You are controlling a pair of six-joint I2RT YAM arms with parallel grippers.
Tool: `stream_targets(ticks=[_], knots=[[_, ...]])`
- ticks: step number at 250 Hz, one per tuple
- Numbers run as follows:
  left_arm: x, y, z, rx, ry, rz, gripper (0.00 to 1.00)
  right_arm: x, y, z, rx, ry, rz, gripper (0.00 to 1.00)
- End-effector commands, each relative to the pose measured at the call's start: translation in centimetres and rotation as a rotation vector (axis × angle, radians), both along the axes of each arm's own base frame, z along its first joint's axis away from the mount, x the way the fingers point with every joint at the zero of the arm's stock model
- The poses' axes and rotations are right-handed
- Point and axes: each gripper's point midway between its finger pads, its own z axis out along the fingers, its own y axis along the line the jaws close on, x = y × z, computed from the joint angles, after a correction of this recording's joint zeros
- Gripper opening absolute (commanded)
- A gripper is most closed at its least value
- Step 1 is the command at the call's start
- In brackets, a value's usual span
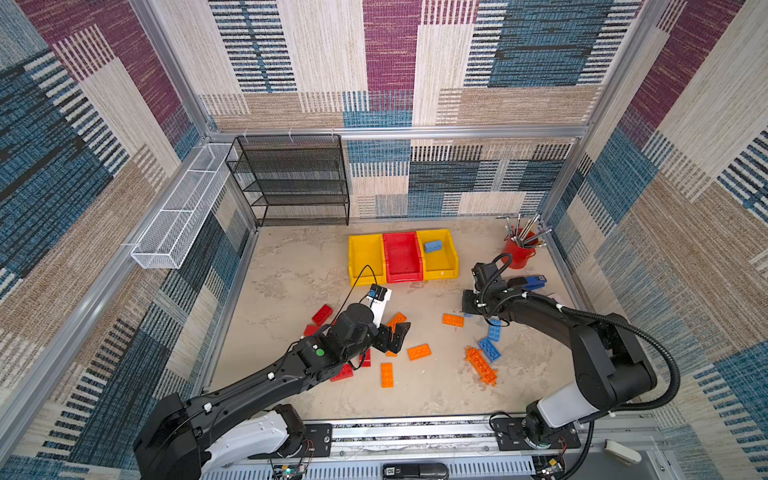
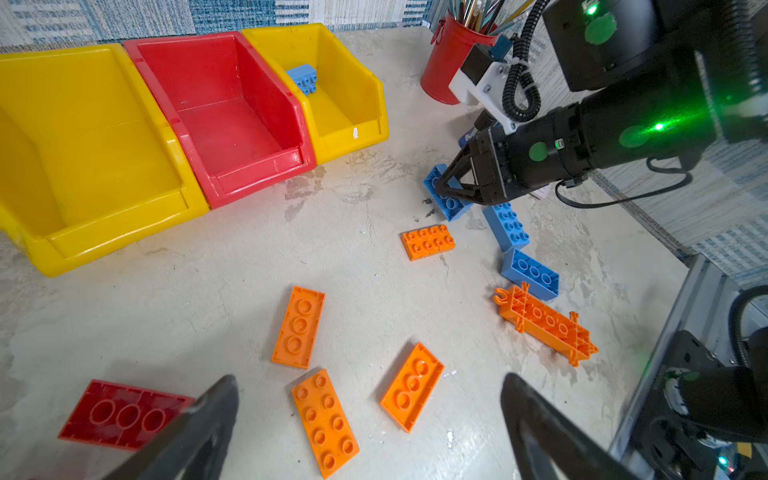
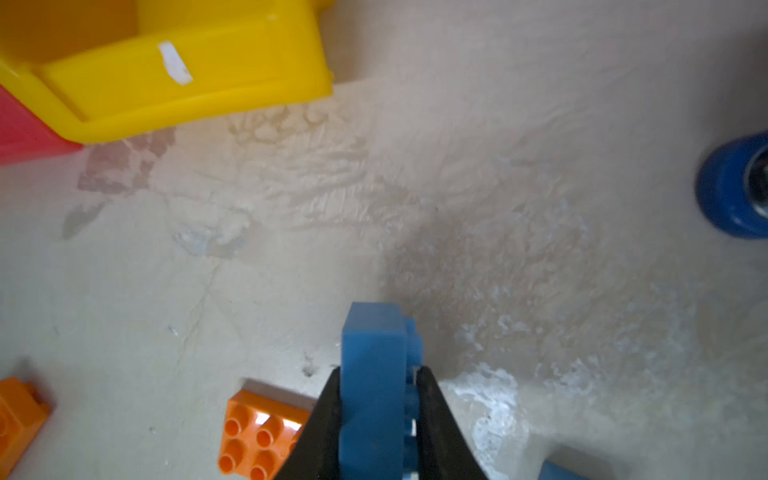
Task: Sort the legos into containers by color
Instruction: 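Carry the second blue brick with the right gripper into the yellow bin and release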
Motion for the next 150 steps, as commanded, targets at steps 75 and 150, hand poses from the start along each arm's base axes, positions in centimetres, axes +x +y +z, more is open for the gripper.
stream_targets(ticks=[75, 150], knots=[[2.3, 1.5, 0.2, 0.057, -0.013, 0.071, 0.99, 6.8, 4.1, 9.0, 0.108, -0.194, 0.107, 0.26], [4.4, 2.6, -0.6, 0.059, 0.028, 0.133, 0.99, 14.8, 7.4, 8.9, 0.097, -0.210, 0.180, 0.27]])
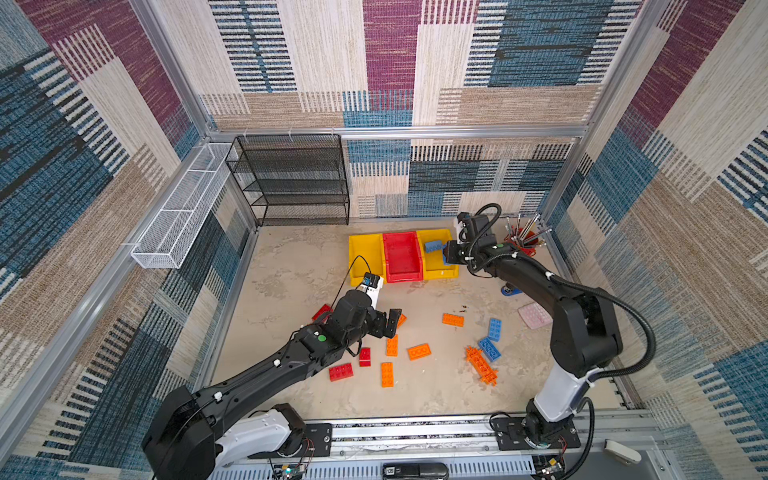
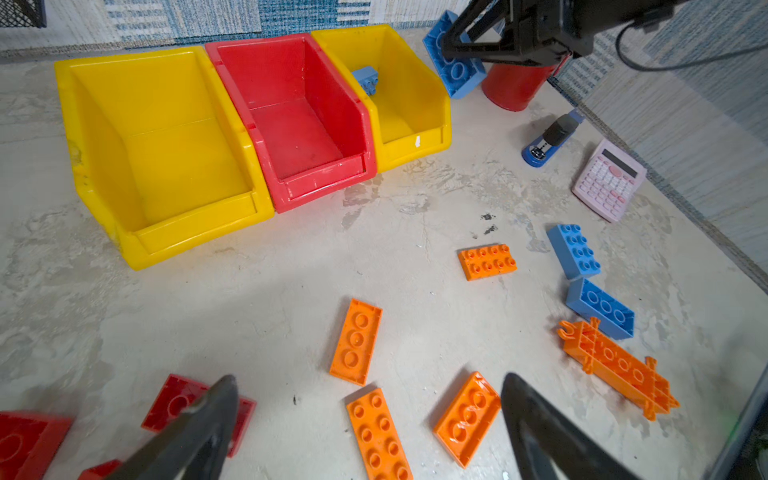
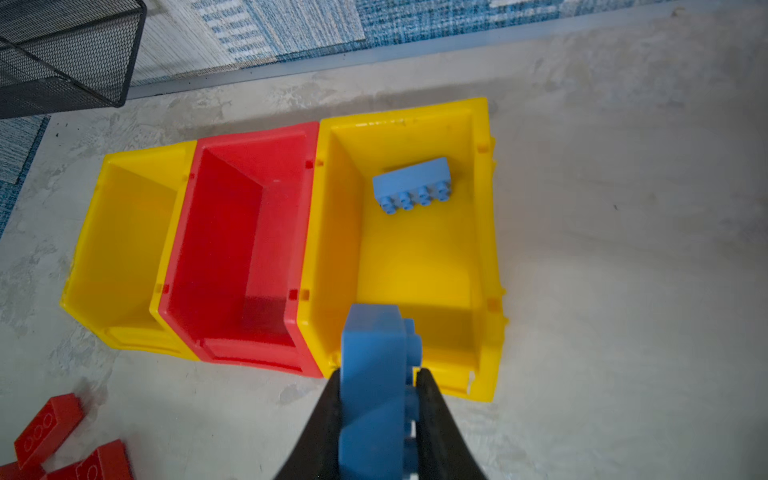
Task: Sort the legos into containers by color
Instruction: 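Carry the second blue brick with the right gripper into the yellow bin and release, then return the right gripper and grasp a third blue brick near the calculator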
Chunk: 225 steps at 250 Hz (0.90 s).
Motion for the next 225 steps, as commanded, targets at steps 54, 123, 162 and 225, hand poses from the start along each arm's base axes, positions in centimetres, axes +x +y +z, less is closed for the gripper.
stream_targets(ticks=[54, 123, 162, 225], knots=[[1.6, 1.1, 0.0, -0.013, 0.010, 0.038, 0.99, 5.0, 1.9, -3.9, -0.049, 0.052, 0.054, 0.31], [2.8, 1.6, -0.4, -0.044, 0.042, 0.056, 0.99, 6.8, 2.2, -6.1, -0.078, 0.089, 0.054, 0.53], [2.6, 1.7, -0.3, -0.054, 0.042, 0.053, 0.99, 6.0, 1.9, -3.7, -0.073, 0.053, 0.048, 0.55], [1.3, 1.0, 1.2, -0.142, 0.047, 0.014, 0.99, -0.3, -0.3, -1.7, -0.096, 0.070, -0.007, 0.55]])
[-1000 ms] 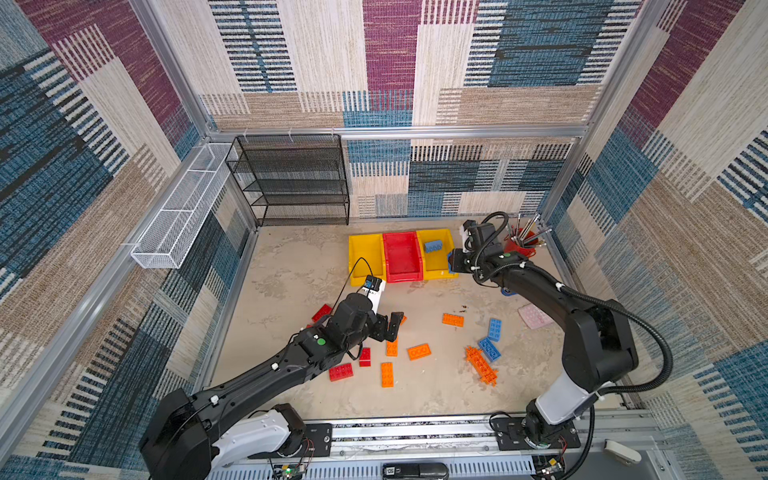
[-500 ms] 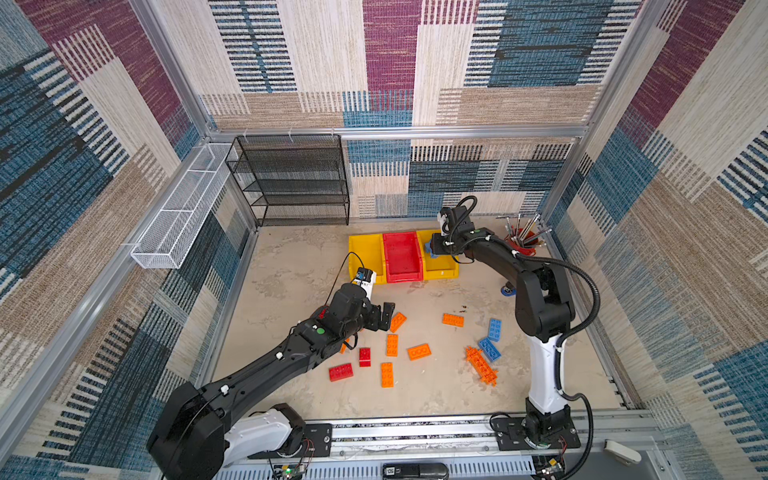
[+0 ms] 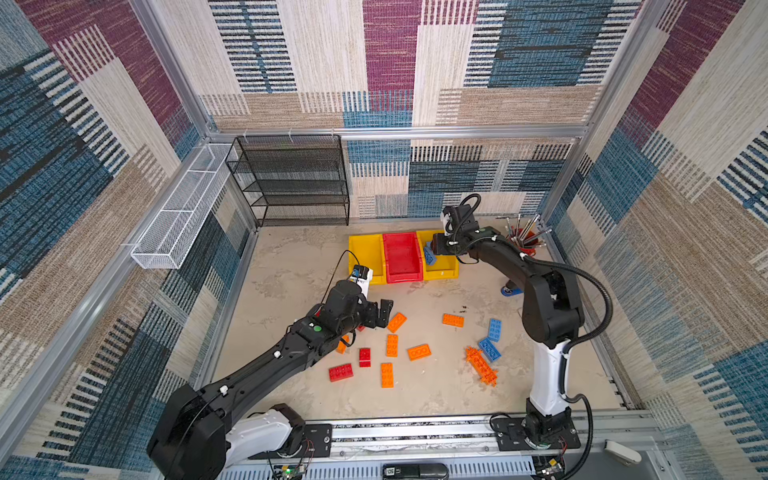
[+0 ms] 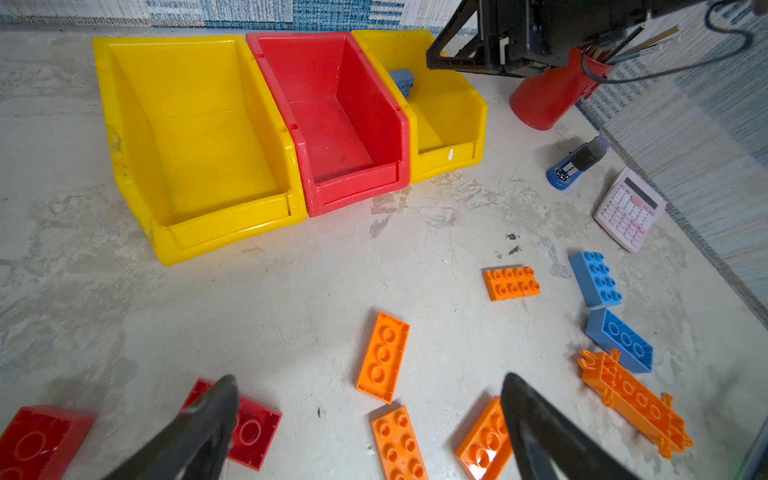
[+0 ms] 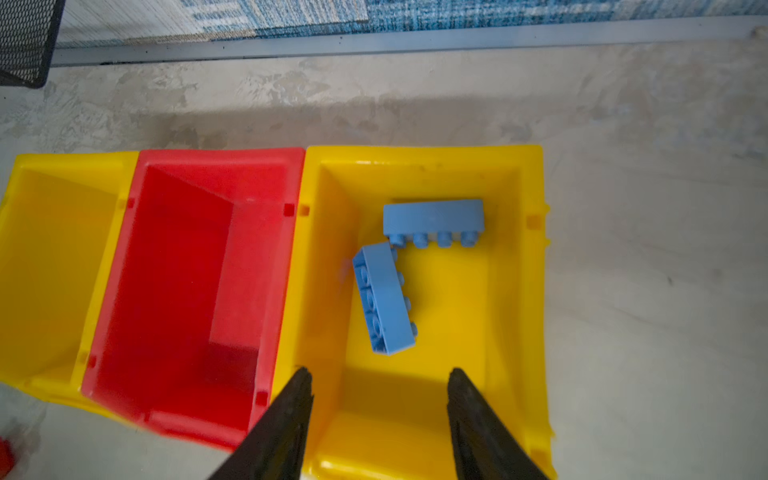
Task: Sort the legos into containers by color
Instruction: 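Return the right gripper and grasp a third blue brick near the calculator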
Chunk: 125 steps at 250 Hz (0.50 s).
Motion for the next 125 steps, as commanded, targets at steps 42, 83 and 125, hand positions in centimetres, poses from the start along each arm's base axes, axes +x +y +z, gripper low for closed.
stream_targets(ticks=[42, 83, 125], knots=[[-2.5, -2.1, 1.3, -0.135, 0.018, -0.096, 0.99, -9.6, -4.8, -1.4, -0.043, 0.076, -0.171, 0.55], [-4.5, -4.7, 1.6, -0.171, 0.024, -0.220, 0.99, -15.2, -7.9, -2.5, -0.022, 0.112, -0.312, 0.55], [-5.6, -6.9, 1.9, -0.204, 0.023, -0.290, 0.99, -18.7, -10.4, -4.0, -0.052, 0.174, -0.431, 0.56]])
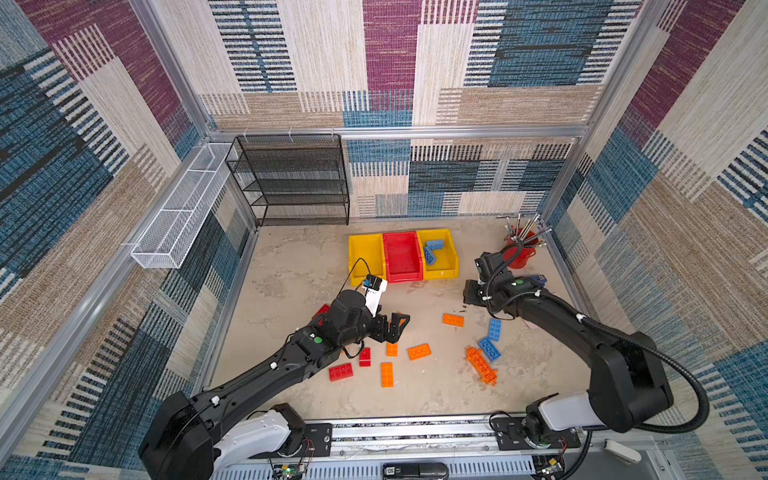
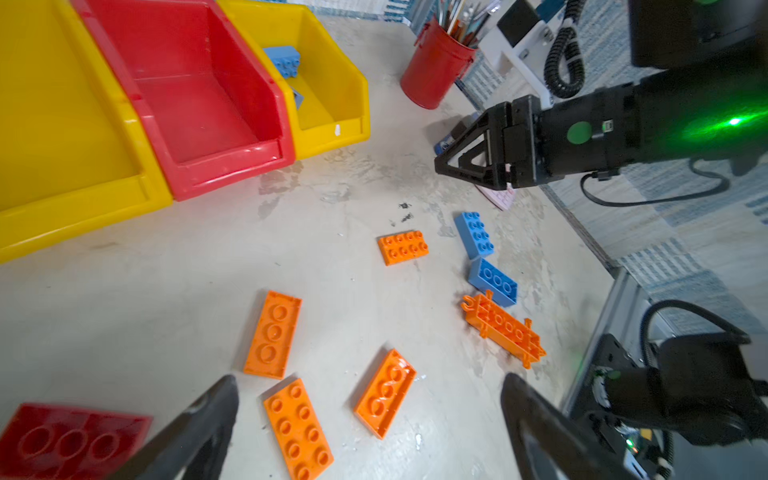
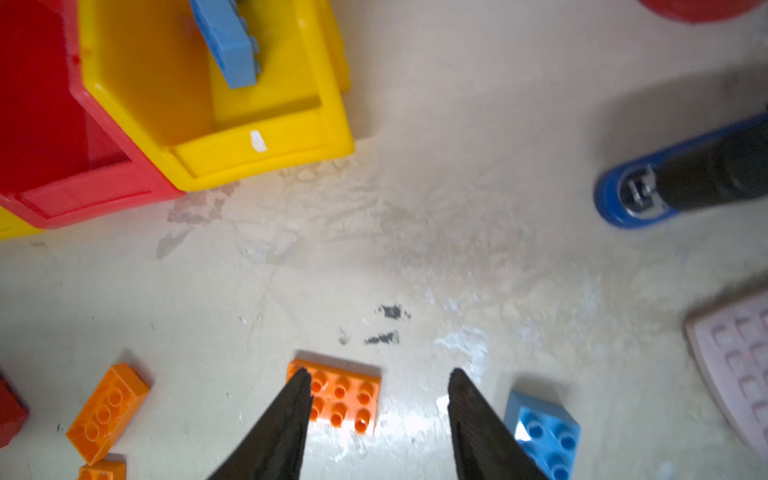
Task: Sort the legos into containers by color
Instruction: 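Return the right gripper and grasp a third blue brick near the calculator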
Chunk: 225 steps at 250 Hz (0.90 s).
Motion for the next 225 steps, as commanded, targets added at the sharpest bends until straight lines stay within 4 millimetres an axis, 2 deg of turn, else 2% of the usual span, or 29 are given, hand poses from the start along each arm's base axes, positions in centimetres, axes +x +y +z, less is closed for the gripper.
stream_targets(ticks=[1, 26, 64, 138, 190, 225], knots=[[-0.6, -1.9, 1.3, -0.075, -0.012, -0.060, 0.99, -1.6, -2.0, -0.6, -0.022, 0.027, -0.138, 0.56], [-1.2, -2.7, 1.5, -0.091, -0.013, -0.092, 0.99, -3.0, -3.3, -1.3, -0.057, 0.059, -0.193, 0.57], [-1.9, -3.0, 1.5, -0.093, -0.016, -0.120, 0.99, -4.4, -4.1, -2.6, -0.068, 0.084, -0.227, 0.62], [-2.4, -2.5, 1.1, -0.085, -0.019, -0.106, 0.99, -5.1, -4.7, -5.8, -0.072, 0.152, -0.244, 0.62], [-2.2, -2.5, 1.0, -0.076, -0.024, -0.104, 0.99, -5.2, -6.1, -4.4, -0.092, 0.104, -0.282, 0.63], [-2.0, -2.8, 0.7, -0.063, -0.022, -0.105, 0.99, -5.7, -6.8, -6.0, -0.076, 0.144, -0.280, 0.63]])
